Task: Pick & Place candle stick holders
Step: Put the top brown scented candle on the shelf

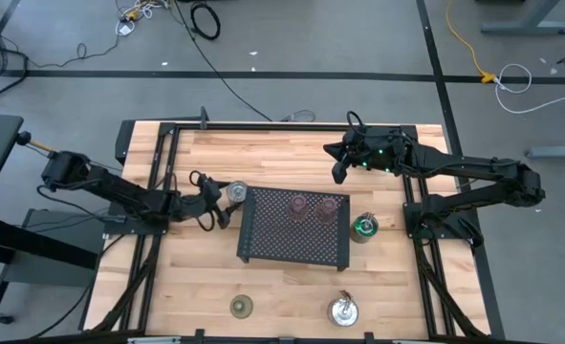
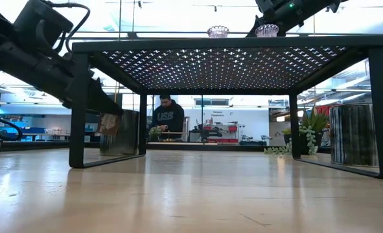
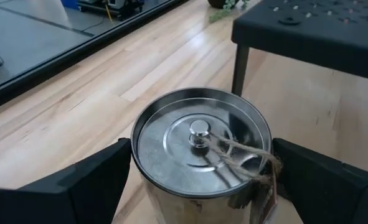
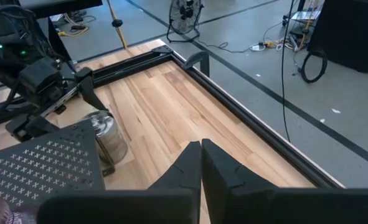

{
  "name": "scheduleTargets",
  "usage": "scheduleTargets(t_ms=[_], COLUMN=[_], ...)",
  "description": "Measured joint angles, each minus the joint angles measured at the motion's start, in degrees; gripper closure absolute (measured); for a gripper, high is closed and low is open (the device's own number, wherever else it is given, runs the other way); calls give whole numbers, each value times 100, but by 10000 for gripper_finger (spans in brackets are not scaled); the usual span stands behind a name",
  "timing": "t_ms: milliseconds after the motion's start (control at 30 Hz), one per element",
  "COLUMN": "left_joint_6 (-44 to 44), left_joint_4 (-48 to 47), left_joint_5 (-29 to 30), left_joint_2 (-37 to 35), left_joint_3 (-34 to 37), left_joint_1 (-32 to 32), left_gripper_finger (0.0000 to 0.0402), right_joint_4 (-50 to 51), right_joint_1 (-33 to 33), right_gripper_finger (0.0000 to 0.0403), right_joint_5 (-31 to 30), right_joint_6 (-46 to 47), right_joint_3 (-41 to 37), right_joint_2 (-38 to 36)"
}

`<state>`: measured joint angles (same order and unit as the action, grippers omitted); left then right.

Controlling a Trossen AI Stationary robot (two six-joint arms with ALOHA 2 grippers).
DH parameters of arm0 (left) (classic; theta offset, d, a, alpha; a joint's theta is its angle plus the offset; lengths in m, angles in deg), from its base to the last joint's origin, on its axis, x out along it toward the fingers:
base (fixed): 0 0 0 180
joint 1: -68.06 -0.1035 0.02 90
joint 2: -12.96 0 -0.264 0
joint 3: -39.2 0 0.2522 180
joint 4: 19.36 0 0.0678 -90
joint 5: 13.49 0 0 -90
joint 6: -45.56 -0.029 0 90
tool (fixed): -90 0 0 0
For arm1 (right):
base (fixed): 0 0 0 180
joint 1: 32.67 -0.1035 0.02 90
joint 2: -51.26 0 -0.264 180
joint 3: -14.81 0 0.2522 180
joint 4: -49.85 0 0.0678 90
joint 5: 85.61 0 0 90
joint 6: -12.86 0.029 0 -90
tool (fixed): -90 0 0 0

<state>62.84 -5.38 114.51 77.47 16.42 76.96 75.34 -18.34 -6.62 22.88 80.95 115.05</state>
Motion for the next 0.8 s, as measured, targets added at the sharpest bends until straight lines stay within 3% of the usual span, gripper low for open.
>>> scheduleTargets(t_ms=[167, 300, 633, 800], left_joint_6=[-4, -13, 2, -42], left_joint_4=[10, 7, -17, -42], left_joint_5=[-41, -141, -201, -158], left_joint_2=[0, 0, 0, 0], left_joint_3=[-2, -4, -4, -4], left_joint_1=[-198, -294, -305, -305], left_gripper_finger=[22, 60, 261, 315], right_joint_4=[1, 2, 1, 2], right_joint_1=[-116, -188, -189, -186], right_gripper_finger=[389, 389, 389, 389], right_joint_5=[-2, -7, -9, -9], right_joint_6=[-2, -22, -39, -37], right_joint_3=[0, 0, 0, 0], right_joint_2=[0, 0, 0, 0])
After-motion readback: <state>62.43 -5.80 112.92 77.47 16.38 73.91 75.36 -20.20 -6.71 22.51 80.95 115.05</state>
